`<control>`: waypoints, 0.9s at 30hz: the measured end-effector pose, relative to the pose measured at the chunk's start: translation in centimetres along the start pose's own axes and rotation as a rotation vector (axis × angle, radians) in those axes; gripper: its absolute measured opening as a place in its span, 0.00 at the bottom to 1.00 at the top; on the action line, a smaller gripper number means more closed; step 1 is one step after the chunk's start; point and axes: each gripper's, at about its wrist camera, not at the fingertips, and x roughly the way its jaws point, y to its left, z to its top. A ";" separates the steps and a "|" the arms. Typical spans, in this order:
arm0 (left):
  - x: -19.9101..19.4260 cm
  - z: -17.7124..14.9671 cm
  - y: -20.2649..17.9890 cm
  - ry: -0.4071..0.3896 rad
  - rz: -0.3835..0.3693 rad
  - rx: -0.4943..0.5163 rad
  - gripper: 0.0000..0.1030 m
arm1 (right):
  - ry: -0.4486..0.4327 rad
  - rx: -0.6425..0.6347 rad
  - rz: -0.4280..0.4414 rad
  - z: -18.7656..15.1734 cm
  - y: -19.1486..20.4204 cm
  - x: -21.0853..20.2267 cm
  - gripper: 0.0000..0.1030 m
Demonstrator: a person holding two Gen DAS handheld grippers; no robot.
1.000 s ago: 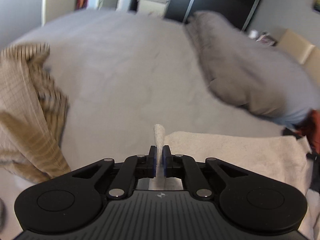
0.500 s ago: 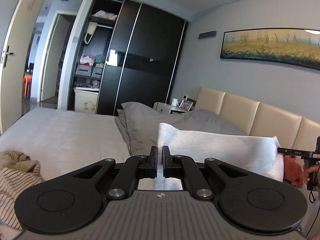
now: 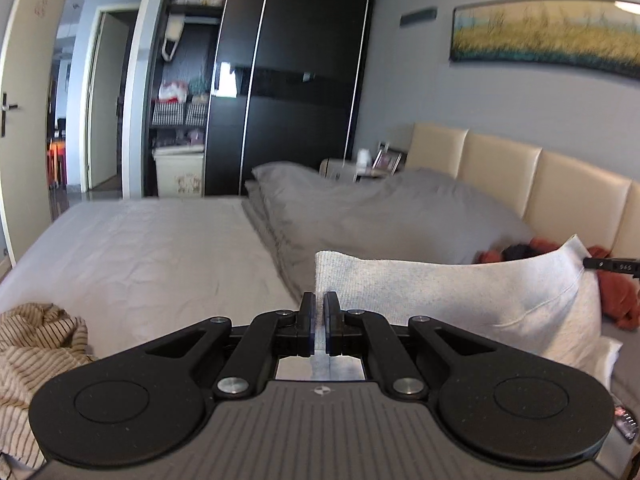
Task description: Fold clothes
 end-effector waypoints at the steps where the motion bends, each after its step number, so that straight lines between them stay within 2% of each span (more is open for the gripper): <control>1: 1.7 -0.3 0.4 0.024 0.003 0.000 0.02 | 0.018 -0.004 -0.006 -0.4 -0.1 1.6 0.09; 5: 8.8 -1.9 2.0 0.123 0.032 0.006 0.02 | 0.089 -0.022 -0.032 -2.4 -0.4 8.2 0.09; 7: 11.8 -3.2 2.9 0.146 0.066 0.002 0.00 | 0.126 -0.028 -0.049 -3.7 -0.7 11.5 0.09; 9: 14.7 -4.1 4.7 0.154 0.091 -0.059 0.00 | 0.164 -0.027 -0.071 -5.3 -1.3 14.9 0.09; 13: 19.4 -7.1 7.3 0.243 0.136 -0.130 0.00 | 0.282 -0.027 -0.091 -9.1 -2.0 21.5 0.10; 15: 20.8 -8.9 7.8 0.313 0.118 -0.135 0.00 | 0.335 -0.057 -0.123 -11.0 -2.1 24.0 0.10; 18: 22.1 -11.0 7.1 0.404 0.063 -0.119 0.00 | 0.371 -0.050 -0.179 -12.6 -3.2 25.7 0.23; 19: 22.1 -11.4 6.5 0.417 0.047 -0.101 0.04 | 0.383 -0.048 -0.187 -12.9 -3.6 25.9 0.50; 20: 22.3 -11.7 5.7 0.431 0.035 -0.082 0.14 | 0.384 -0.051 -0.198 -13.1 -3.8 25.9 0.60; 21: 22.5 -12.0 5.0 0.448 0.032 -0.062 0.20 | 0.375 -0.050 -0.197 -13.0 -4.0 25.6 0.60; 23: 23.3 -12.5 3.6 0.474 0.039 -0.035 0.44 | 0.360 -0.038 -0.178 -12.7 -4.2 25.3 0.60; 27: 25.4 -13.1 2.6 0.499 0.121 -0.054 0.45 | 0.347 -0.011 -0.134 -12.4 -4.6 24.9 0.60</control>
